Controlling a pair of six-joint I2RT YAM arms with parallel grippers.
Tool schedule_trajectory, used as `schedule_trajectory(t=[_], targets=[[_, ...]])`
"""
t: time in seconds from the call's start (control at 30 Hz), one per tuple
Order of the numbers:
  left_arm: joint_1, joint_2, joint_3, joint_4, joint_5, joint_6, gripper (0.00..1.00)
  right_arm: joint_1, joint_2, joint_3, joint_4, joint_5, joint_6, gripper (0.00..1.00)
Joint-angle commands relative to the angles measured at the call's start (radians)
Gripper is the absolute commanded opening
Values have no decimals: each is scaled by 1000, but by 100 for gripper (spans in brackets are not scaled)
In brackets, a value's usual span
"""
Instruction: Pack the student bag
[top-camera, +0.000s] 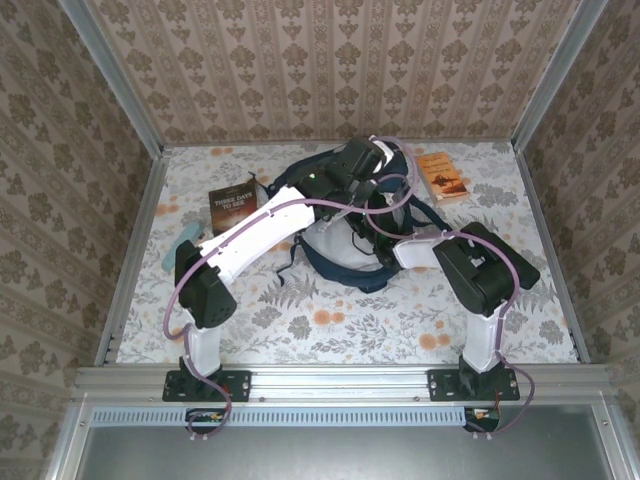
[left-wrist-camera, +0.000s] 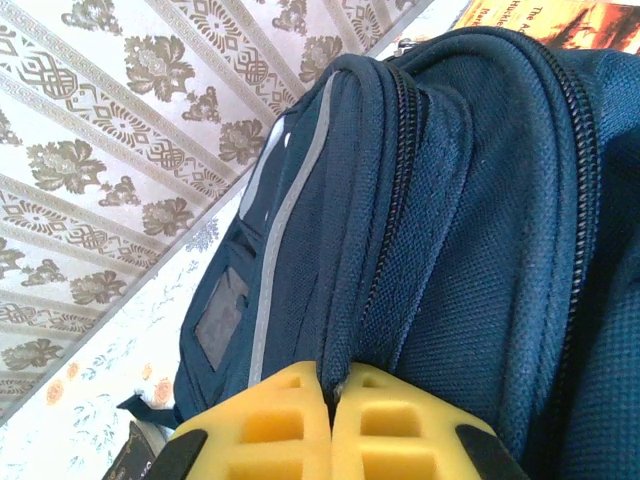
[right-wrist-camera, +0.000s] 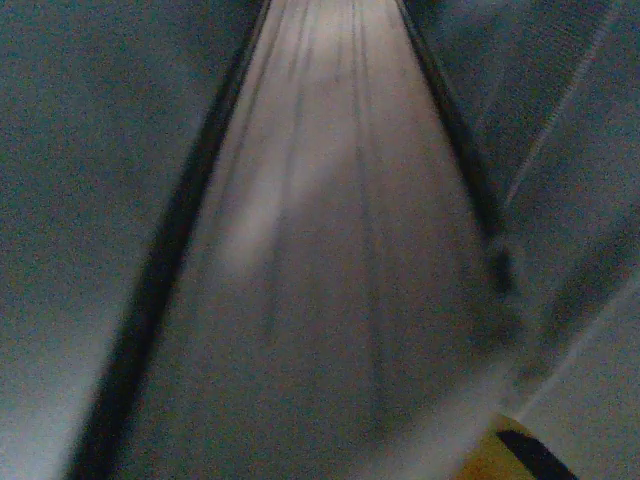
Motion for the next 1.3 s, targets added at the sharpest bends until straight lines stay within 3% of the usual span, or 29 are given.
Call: schedule_trajectory(t=[0.0,0.1,0.2,0.43,0.53,0.7,0.9,1.0,1.13,1.27], targets=[[11,-90,56,50,-8,-55,1,-8,-8,8,85,-19,70,42],[21,-90,45,51,5,-68,1,-10,-71,-70,81,-43,87,55],[35,-87,35,55,18,-85,1,-10,-152,-148,57,-75,93,61],[55,-84,4,62,44,-112,1,-10,-403,-294,-97,-136,50,61],[65,-93,-33,63,69,-129,1,-5,-580,-348,-273,-121,-1,60],[92,-129,-143,83,156,-171,2,-16,-861,-417,-683,22,-152,60],[130,-210,-368,124,308,-177,7,-170,-1061,-369,-1048,22,-356,68],[144,-251,-467,128,338,-219,23,-224,-1097,-322,-1123,14,-426,73],[192,-313,-553,123,324,-331,67,-232,-1074,-257,-1159,17,-508,80],[281,-368,-624,128,297,-434,80,-233,-985,-193,-1184,0,-561,82]])
